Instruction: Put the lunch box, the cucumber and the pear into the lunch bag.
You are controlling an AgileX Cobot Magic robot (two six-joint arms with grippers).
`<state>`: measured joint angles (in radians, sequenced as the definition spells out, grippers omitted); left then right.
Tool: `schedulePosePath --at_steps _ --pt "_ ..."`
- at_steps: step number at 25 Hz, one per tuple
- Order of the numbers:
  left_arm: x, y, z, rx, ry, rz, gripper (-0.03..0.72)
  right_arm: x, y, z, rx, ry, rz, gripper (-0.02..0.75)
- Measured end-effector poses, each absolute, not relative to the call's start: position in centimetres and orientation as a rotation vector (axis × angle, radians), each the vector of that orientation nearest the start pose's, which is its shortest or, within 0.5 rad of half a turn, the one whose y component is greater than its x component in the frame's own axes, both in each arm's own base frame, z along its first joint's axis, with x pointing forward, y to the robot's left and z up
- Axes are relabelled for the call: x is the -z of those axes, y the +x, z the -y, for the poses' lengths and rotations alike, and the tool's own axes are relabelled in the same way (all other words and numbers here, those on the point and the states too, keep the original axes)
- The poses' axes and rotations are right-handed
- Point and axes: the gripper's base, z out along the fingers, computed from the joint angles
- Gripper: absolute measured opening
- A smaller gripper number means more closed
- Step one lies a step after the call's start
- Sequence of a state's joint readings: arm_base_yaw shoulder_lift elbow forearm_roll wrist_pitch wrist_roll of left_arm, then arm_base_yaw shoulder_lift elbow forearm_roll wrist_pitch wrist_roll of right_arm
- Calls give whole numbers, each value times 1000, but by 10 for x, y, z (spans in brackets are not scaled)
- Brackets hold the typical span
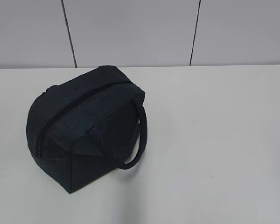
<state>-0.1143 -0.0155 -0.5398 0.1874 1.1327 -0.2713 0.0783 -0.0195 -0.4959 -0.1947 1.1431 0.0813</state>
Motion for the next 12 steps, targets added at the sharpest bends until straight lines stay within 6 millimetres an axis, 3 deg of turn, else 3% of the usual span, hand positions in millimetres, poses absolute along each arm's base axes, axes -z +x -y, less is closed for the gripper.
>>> schedulePosePath --at_steps 12 --pt "-283 -14 -17 18 -182 -2039 239 -271 -11 17 139 24 -2098 425"
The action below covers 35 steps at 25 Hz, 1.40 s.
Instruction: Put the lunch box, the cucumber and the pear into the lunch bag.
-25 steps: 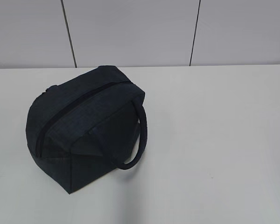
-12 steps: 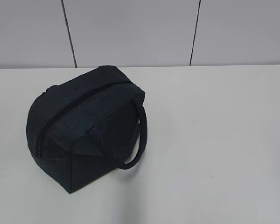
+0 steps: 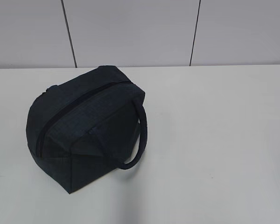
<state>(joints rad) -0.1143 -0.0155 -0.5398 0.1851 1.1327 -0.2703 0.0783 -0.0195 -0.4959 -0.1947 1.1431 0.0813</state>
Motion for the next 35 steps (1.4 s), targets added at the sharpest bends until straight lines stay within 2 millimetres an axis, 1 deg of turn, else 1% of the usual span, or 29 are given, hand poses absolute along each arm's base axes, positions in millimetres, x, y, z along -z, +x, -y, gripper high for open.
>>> schedulePosePath --at_steps 3,8,10,29,30,35 --pt "-283 -14 -15 23 -145 -2045 239 -271 -11 17 139 24 -2098 425" --pt "-282 -14 -8 41 -2 -2058 239 -271 -11 17 139 24 -2098 425" --pt "-282 -15 -6 51 29 -2059 239 -271 -11 17 139 24 -2098 425" --pt "-282 -15 -6 55 42 -2059 239 -271 -11 17 139 24 -2098 425" --pt "-282 -15 -6 55 42 -2059 239 -271 -11 17 139 24 -2098 442" --pt "-282 -15 -6 56 42 -2059 239 -271 -11 17 139 24 -2098 431"
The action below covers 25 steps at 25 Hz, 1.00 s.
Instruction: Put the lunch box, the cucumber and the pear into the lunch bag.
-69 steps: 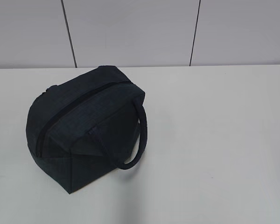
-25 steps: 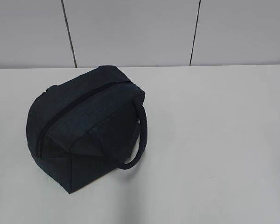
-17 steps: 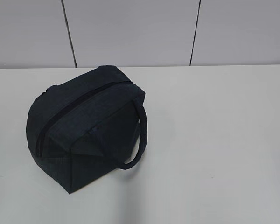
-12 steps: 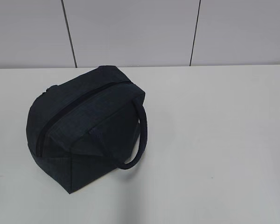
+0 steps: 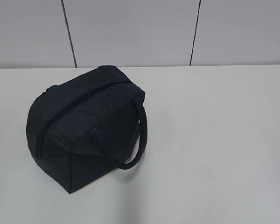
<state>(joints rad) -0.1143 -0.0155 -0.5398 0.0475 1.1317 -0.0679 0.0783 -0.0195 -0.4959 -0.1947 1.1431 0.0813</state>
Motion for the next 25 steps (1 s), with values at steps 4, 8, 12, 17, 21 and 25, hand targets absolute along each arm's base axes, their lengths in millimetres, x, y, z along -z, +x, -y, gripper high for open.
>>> schedulePosePath --at_steps 4,8,12,17,21,25 --pt "-282 -15 -6 56 42 -2059 239 -271 -11 17 139 24 -2098 430" --pt "-282 -15 -6 56 42 -2059 239 -271 -11 17 139 24 -2098 429" --pt "-282 -15 -6 56 42 -2059 239 -271 -11 17 139 24 -2098 428" --pt "-282 -15 -6 56 42 -2059 239 -271 -11 17 136 23 -2098 428" --pt "-282 -15 -6 56 42 -2059 239 -270 -11 16 120 20 -2100 428" --pt "-282 -15 -6 56 42 -2059 239 -270 -11 13 87 8 -2103 428"
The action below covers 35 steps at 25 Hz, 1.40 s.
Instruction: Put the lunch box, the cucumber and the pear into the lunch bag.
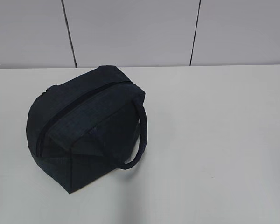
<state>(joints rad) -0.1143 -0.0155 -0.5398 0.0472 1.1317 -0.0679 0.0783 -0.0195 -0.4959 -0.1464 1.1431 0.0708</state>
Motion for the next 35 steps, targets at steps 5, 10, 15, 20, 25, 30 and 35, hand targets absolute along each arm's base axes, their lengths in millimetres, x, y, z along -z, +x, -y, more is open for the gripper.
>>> schedulePosePath --at_steps 5,10,15,20,25,30,35 --pt "-282 -15 -6 57 42 -2058 239 -270 -11 9 61 -47 -2107 427" --pt "-282 -15 -5 59 42 -2058 239 -270 -11 7 53 -90 -2107 427" --pt "-282 -15 -5 59 42 -2058 239 -270 -11 7 54 -97 -2107 427" --pt "-282 -15 -5 59 42 -2058 239 -270 -11 7 54 -97 -2107 426" --pt "-282 -15 -5 61 42 -2059 239 -270 -11 7 54 -97 -2107 426" --pt "-282 -15 -5 63 43 -2059 239 -270 -11 7 54 -97 -2107 426" --pt "-282 -15 -5 63 43 -2059 239 -270 -11 7 54 -97 -2107 425"
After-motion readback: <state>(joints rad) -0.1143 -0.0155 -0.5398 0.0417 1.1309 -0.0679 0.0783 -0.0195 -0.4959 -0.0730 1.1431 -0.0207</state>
